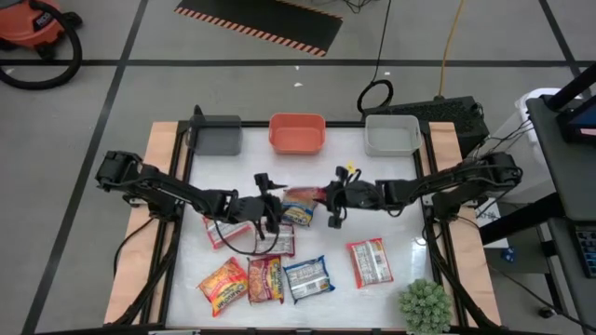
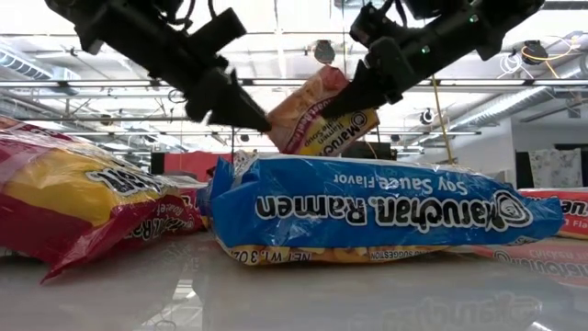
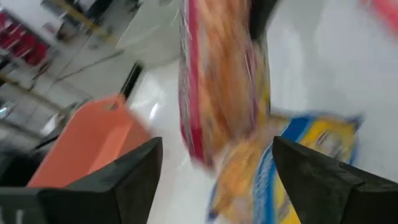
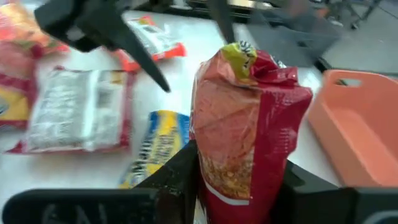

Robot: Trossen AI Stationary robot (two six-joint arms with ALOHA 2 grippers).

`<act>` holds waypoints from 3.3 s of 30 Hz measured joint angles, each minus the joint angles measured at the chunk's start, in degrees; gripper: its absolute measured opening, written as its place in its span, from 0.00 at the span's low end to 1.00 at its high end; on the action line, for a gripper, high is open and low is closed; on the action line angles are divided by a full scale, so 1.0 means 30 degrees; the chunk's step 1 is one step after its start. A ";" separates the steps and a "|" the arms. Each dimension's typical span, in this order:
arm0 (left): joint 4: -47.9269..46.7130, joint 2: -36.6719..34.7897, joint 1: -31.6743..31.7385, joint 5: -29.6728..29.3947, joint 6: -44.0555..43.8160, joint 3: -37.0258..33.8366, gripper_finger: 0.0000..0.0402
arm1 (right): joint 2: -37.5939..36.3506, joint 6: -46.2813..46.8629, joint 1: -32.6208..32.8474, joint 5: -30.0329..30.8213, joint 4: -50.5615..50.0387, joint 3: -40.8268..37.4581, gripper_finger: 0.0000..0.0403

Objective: Sort Maruchan noodles
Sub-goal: Put the top right red noodle pack into the gray bin, then put the top left orange noodle pack into the black bin

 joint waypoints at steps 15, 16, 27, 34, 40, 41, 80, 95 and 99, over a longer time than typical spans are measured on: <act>-0.6376 -0.1837 -0.0070 0.0968 -0.3549 0.0001 0.77 | -0.7250 0.3042 -0.5593 0.0729 -0.8159 -0.0013 0.26; -0.6332 -0.1837 -0.0059 0.1282 -0.3670 0.0020 0.77 | -0.7531 0.3123 -0.5987 0.1272 -0.8492 -0.0051 0.26; -0.6644 -0.1830 0.0108 0.2023 -0.3766 0.0013 0.77 | -1.0439 0.2748 -1.1042 0.3043 -0.8300 -0.1300 0.27; -0.6598 -0.1830 0.0817 0.2222 -0.3557 0.0013 0.77 | -1.0381 0.3422 -1.5645 0.0253 -0.6923 -0.3565 0.27; -0.5991 -0.1830 0.1442 0.2219 -0.3647 0.0013 0.77 | -0.9543 0.3853 -1.7641 -0.2075 -0.5777 -0.4595 0.27; -0.5724 -0.1830 0.1500 0.2234 -0.3647 0.0013 0.77 | -0.9264 0.3976 -1.7880 -0.2492 -0.5499 -0.4761 0.27; -0.4640 -0.1816 0.1627 0.3206 -0.3564 0.0013 0.77 | -0.7398 0.3012 -1.8716 -0.0489 -0.5423 -0.4495 0.57; -0.5221 -0.1815 0.1627 0.3206 -0.3651 0.0013 0.77 | -1.3099 0.2541 -1.5317 -0.0534 -0.3281 -0.4466 0.52; -0.5223 -0.1815 0.1627 0.3206 -0.3658 0.0013 0.77 | -1.4196 0.3957 -1.4109 -0.2735 -0.1745 -0.4466 0.52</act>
